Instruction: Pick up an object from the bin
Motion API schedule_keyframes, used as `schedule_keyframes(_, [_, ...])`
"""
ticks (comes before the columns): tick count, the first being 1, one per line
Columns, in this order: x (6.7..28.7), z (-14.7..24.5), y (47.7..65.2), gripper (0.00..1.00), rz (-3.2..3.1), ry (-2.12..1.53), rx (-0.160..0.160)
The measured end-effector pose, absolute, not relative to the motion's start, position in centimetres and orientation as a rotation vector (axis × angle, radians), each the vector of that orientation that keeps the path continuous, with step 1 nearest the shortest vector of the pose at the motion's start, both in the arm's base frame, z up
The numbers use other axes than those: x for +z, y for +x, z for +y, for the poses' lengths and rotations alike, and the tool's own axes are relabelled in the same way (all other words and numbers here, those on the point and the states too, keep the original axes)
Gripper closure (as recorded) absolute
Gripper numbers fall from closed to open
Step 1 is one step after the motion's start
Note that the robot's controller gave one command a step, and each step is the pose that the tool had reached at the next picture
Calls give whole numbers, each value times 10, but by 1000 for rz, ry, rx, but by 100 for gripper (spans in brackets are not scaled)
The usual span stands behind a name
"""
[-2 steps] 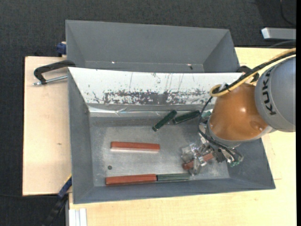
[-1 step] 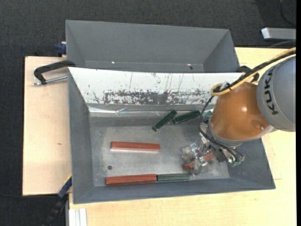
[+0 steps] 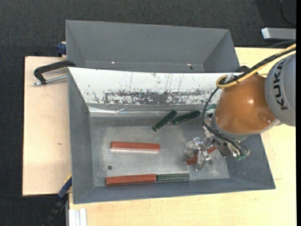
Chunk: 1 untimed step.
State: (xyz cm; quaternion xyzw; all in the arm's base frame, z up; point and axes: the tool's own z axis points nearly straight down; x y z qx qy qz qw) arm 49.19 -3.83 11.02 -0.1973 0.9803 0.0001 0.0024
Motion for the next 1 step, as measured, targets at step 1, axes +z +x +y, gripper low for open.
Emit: schedule_keyframes(1, [110, -38, 492, 100, 3075, -619, 0])
